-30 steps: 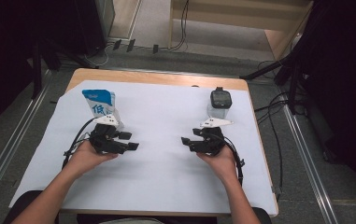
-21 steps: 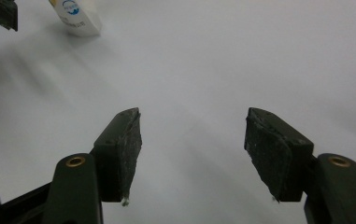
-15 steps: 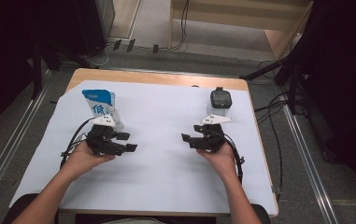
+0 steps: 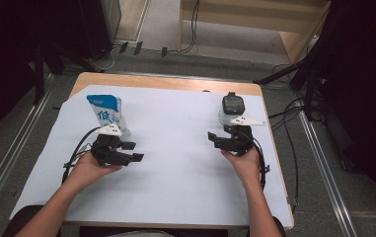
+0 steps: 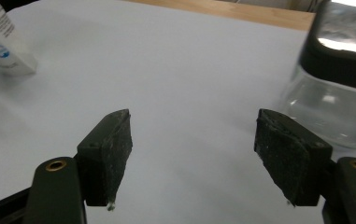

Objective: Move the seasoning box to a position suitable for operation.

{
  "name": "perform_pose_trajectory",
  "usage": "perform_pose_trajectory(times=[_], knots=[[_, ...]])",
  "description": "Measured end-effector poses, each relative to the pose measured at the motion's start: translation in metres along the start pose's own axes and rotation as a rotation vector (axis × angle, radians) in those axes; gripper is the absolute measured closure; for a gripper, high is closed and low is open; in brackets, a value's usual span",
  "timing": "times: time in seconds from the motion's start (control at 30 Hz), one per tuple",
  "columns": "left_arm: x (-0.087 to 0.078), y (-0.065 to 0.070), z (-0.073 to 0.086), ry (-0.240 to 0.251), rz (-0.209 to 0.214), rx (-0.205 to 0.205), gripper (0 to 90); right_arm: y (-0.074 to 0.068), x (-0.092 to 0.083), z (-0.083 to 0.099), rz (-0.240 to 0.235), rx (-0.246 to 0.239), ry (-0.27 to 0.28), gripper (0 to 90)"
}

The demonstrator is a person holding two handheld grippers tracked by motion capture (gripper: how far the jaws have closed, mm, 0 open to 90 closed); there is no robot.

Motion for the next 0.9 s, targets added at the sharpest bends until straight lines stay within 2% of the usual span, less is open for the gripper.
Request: perform_pose_trajectory(times=[0.17,0.33,0.43,0.5,0.53,0.67,0.8,0.9], knots=[[0.004,0.0,0.001,-0.008,-0.015,0.014,38.3,0.017,-0.005,-0.004,0.053,0.041,0.016,23.0],[0.007,0.001,0.002,-0.011,0.001,0.012,38.4,0.032,-0.004,-0.008,0.103,0.091,0.024,14.9],[0.007,0.0,0.002,-0.012,0.0,0.01,38.5,0.037,-0.001,-0.01,0.148,0.09,0.022,14.1],[0.007,0.0,0.002,-0.011,0.003,0.006,38.5,0.04,0.003,-0.01,0.167,0.094,0.007,4.6],[0.007,0.0,0.002,-0.012,0.001,0.005,38.5,0.04,0.004,-0.01,0.158,0.095,0.0,1.1],[0.007,-0.001,0.002,-0.006,-0.003,0.001,38.6,0.046,0.009,-0.017,0.199,0.1,0.008,0.0],[0.007,-0.001,0.002,-0.007,-0.002,0.001,38.6,0.052,0.014,-0.024,0.211,0.122,0.028,0.0],[0.007,-0.001,0.003,-0.011,-0.001,0.002,38.7,0.058,0.021,-0.027,0.228,0.13,0.016,0.0]])
Point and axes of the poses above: each handheld gripper's, and its own axes: x roughly forward along the jaws, z roughly out of its underside, y roughly to its right, the point moved 8 cm from there along x, roughly forward along the jaws, and after that the axes turned 14 degrees about z, right-handed, at the moved point
